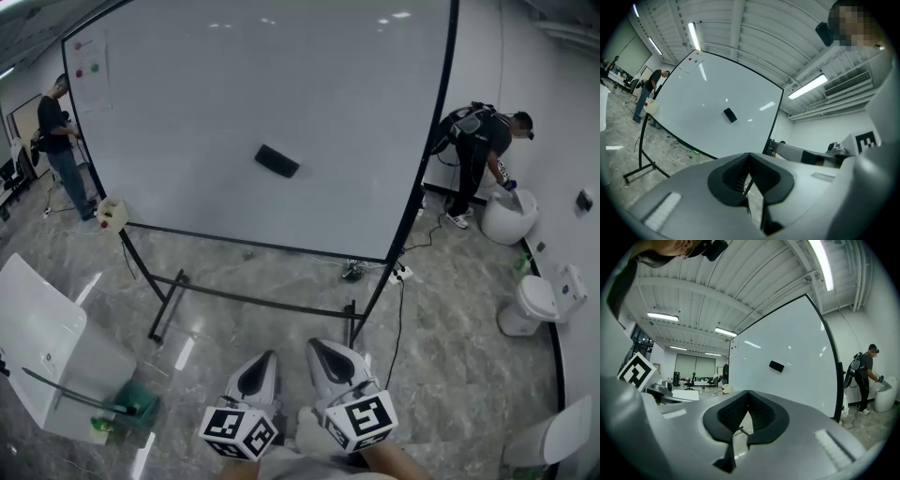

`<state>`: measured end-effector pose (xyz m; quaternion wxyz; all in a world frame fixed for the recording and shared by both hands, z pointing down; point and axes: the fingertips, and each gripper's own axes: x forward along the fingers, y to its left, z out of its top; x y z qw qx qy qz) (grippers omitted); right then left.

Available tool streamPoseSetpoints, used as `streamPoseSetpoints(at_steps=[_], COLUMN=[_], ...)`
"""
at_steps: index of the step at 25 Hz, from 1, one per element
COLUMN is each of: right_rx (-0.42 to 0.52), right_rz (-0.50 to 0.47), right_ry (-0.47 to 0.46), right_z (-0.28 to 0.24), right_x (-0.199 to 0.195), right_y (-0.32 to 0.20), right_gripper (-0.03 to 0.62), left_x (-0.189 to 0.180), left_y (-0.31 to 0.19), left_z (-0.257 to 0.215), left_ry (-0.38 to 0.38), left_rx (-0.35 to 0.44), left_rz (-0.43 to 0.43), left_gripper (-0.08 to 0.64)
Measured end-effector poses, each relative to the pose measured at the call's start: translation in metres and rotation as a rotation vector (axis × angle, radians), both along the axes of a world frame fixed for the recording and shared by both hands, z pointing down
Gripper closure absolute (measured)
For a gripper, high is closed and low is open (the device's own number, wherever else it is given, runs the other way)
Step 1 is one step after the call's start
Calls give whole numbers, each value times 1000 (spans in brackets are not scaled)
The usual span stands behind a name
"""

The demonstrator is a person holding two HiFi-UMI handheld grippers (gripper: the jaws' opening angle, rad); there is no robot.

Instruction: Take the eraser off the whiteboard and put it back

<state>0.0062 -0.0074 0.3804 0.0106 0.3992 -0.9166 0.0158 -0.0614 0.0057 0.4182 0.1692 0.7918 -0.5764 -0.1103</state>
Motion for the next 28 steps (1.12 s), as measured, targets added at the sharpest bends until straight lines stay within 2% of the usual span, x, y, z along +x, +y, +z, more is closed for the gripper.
streamPoseSetpoints(at_steps=[12,17,19,22,26,28], right_rx=[201,310,386,494,549,589], right_rz=[66,92,110,129,141,165], right_ry=[163,272,328,409,512,578], right_z=[-20,-39,-53,-72,-82,-85], right_x=[-41,-59,-66,-76,-91,-100], right_y=[-110,-170,-197,-233,-278,-299], right_gripper=[589,521,472,455,377,358], left_x=[-49,-68,-72,-76,-84,-90], left_y=[-100,-152,-173,-201,-230,-243], left_z=[4,-9,-12,-15,-18,-20], left_ry=[2,-15,-21,-21,-32,-35], left_rx=[-12,7,12,12,18,21], left_rz=[-40,-60,-62,-63,-78,-84], left_gripper=[560,560,560,560,560,560])
